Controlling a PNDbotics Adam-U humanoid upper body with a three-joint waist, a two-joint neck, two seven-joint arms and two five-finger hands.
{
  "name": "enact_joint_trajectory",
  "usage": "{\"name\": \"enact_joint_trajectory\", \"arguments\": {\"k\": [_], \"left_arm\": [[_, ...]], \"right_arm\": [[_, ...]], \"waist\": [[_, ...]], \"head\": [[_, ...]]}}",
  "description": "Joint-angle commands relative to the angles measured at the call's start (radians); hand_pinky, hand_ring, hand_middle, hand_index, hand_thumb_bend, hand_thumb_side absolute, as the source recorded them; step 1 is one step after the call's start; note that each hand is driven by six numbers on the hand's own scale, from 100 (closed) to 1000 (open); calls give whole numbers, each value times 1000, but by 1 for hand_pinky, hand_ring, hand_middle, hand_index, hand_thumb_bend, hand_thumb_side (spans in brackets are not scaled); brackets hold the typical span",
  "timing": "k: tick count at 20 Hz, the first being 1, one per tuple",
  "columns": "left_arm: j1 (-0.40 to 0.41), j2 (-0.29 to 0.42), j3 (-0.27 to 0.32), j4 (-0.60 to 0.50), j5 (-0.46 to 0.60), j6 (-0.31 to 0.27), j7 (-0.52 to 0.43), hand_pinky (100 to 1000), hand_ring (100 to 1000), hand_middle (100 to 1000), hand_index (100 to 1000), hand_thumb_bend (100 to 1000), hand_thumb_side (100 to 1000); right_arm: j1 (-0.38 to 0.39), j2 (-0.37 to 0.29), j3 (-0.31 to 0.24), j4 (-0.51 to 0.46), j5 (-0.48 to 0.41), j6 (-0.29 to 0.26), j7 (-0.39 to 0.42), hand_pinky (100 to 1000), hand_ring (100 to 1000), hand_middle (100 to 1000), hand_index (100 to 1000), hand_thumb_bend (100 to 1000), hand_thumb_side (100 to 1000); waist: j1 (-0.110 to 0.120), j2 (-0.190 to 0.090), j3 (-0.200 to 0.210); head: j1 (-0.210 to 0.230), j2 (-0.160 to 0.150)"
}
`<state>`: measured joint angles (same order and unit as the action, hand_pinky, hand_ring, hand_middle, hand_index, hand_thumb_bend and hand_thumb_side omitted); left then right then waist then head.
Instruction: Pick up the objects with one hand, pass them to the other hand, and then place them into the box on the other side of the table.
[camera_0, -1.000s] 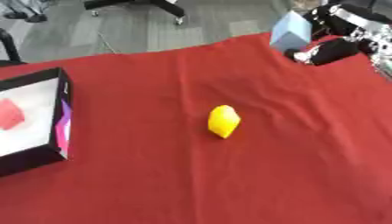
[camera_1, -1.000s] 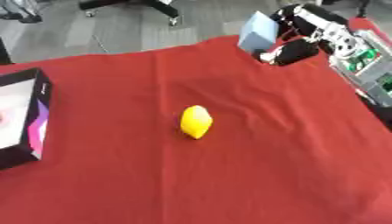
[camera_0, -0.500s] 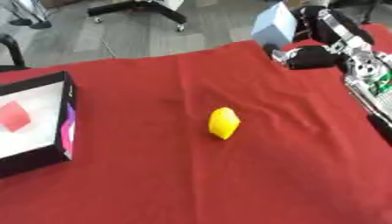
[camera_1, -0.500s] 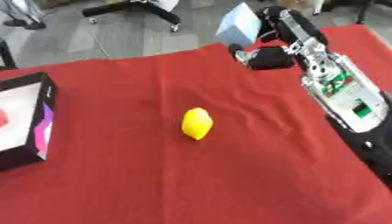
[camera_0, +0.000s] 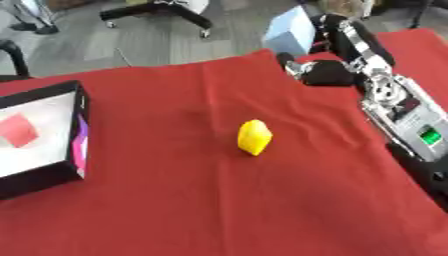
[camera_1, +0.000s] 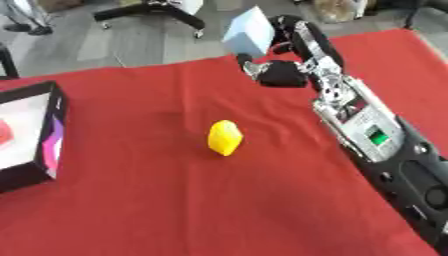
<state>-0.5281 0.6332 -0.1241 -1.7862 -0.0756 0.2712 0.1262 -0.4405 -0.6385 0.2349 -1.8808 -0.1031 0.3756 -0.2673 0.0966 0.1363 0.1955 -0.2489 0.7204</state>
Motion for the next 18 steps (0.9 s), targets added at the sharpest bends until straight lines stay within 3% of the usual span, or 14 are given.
{"name": "enact_joint_trajectory", "arguments": {"k": [1,10,11,12,18], "left_arm": [[-44,54,-15,-19,-15,-10,-46,801,645,683,763,271,470],[-163,73,-119,-6,-41,-24,-227,801,661,691,767,301,461],[-174,69,-130,-3,-46,-25,-244,802,663,691,768,343,452],[-185,66,-143,-1,-50,-25,-261,802,666,693,770,306,466],[-239,51,-211,-16,-68,-25,-368,802,678,705,778,321,469]], "right_arm": [[-22,7,22,1,-9,-15,-9,740,709,502,598,340,100],[-56,54,88,55,7,-50,30,740,710,504,600,339,100],[-61,61,94,64,11,-53,33,739,710,504,600,358,100],[-65,67,100,72,16,-57,36,740,710,504,600,337,100],[-87,93,123,109,47,-78,49,742,712,506,602,332,100]], "waist": [[-11,-35,2],[-2,-39,10],[-1,-39,11],[0,-39,13],[5,-42,21]], "head": [[0,8],[-7,17],[-8,17],[-8,17],[-10,19]]}}
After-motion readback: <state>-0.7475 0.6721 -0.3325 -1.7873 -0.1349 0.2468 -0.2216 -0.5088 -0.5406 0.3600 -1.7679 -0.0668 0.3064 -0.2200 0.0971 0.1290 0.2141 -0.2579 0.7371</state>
